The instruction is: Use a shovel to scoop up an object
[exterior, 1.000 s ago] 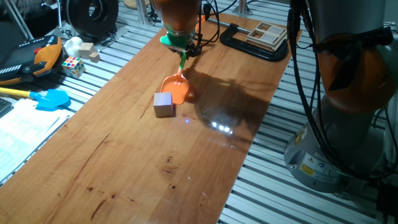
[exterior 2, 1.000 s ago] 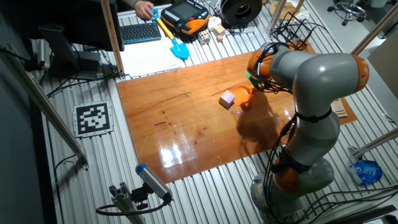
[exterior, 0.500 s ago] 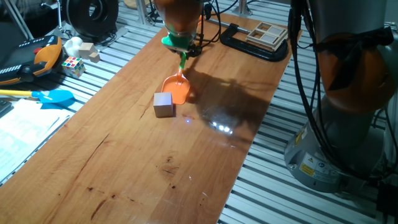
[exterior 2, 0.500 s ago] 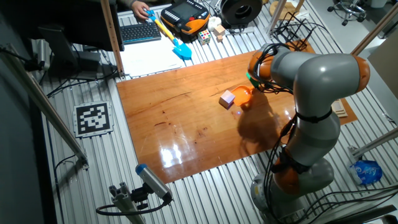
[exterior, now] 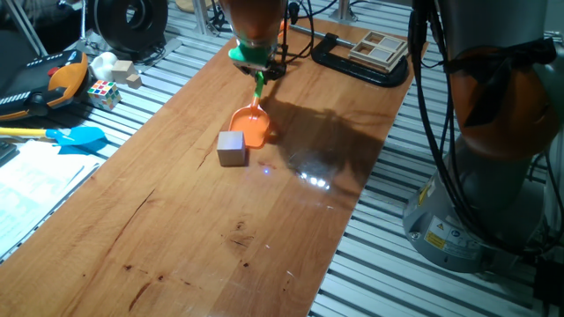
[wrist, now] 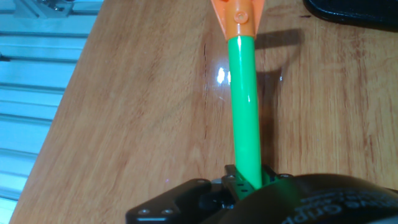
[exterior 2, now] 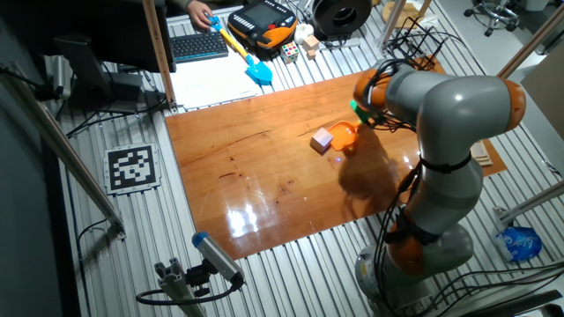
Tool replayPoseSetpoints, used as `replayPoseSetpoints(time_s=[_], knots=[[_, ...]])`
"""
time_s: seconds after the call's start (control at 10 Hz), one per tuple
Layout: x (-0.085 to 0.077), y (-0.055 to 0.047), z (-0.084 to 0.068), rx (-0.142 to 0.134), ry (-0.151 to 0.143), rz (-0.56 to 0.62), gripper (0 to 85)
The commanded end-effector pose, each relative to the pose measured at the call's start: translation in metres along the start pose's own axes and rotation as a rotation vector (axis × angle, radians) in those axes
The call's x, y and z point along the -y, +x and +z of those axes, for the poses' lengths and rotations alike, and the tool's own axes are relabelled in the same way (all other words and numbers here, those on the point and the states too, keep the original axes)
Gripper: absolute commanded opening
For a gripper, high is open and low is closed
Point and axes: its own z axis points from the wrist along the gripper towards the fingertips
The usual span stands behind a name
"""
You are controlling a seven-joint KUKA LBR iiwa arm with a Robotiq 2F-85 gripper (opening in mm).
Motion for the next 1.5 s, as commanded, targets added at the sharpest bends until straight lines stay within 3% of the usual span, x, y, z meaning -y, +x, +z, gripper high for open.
replayPoseSetpoints(time_s=[0.0,0.2,0.5,0.7,0.9,1.2,1.4], knots=[[0.0,0.0,0.0,-0.034,0.004,-0.011,0.0],[0.0,0.0,0.0,-0.053,-0.007,-0.079,0.0],[0.0,0.0,0.0,-0.018,-0.031,-0.124,0.0],[0.0,0.0,0.0,-0.011,-0.028,-0.111,0.0],[0.0,0.0,-0.001,0.015,-0.028,-0.091,0.0],[-0.001,0.008,-0.004,0.043,-0.036,-0.074,0.0],[0.001,0.01,-0.008,0.043,-0.035,-0.06,0.0]])
